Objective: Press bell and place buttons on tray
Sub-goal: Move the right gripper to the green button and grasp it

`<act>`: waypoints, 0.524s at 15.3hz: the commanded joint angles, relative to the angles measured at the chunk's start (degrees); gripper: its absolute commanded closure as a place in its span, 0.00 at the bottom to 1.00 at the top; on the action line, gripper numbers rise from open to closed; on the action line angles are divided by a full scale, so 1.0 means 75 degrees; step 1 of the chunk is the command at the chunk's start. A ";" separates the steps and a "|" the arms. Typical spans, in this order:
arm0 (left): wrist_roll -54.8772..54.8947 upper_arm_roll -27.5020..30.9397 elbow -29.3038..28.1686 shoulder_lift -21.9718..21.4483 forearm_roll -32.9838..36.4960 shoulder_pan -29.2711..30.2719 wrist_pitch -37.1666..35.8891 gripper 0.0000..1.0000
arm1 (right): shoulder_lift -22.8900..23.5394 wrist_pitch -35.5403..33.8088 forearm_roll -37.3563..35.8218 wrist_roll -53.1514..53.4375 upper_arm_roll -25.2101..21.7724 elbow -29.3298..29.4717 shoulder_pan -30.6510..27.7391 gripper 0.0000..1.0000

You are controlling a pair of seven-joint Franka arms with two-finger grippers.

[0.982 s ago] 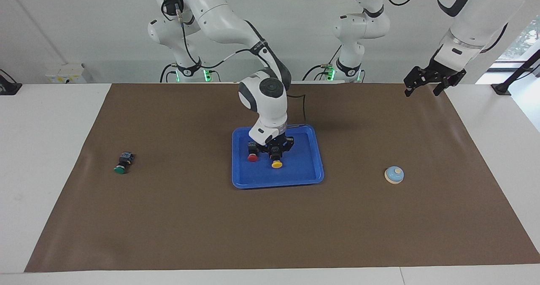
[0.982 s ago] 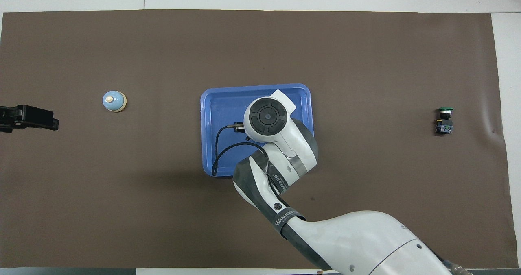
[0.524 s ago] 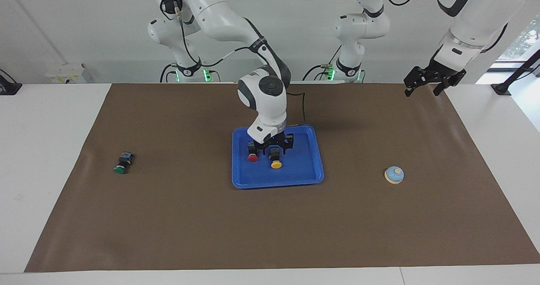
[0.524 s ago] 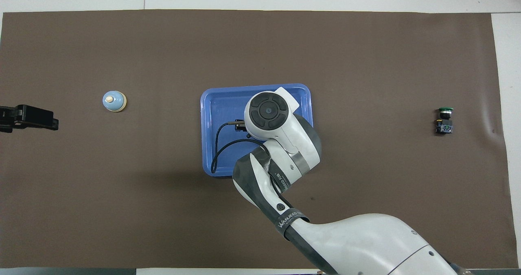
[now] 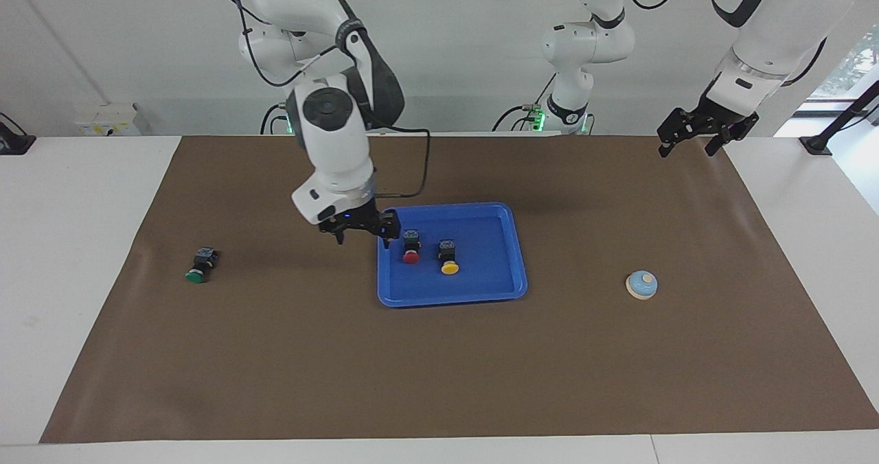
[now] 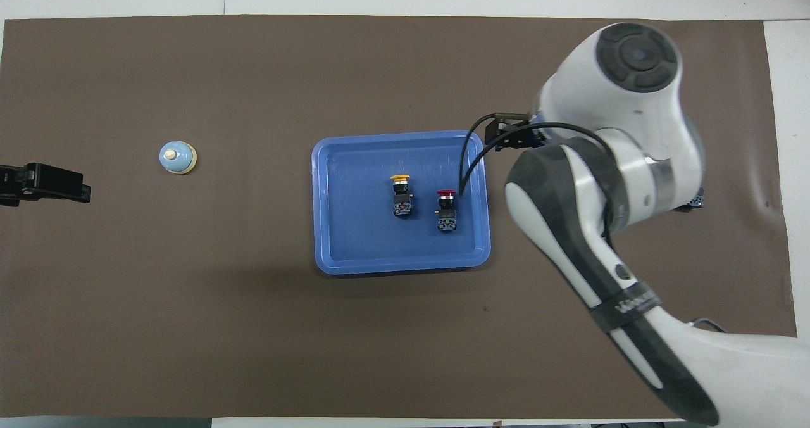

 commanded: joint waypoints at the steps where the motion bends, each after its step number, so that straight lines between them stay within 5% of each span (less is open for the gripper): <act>1: 0.0089 0.0033 0.0019 -0.0015 -0.0065 -0.0006 -0.0102 0.00 | -0.0498 -0.0202 0.0016 -0.1146 0.0116 -0.0592 -0.1013 0.00; 8: 0.0089 0.0033 0.0019 -0.0015 -0.0065 -0.0006 -0.0102 0.00 | -0.1131 0.0521 -0.0089 -0.3723 0.0104 -0.2289 -0.3146 0.00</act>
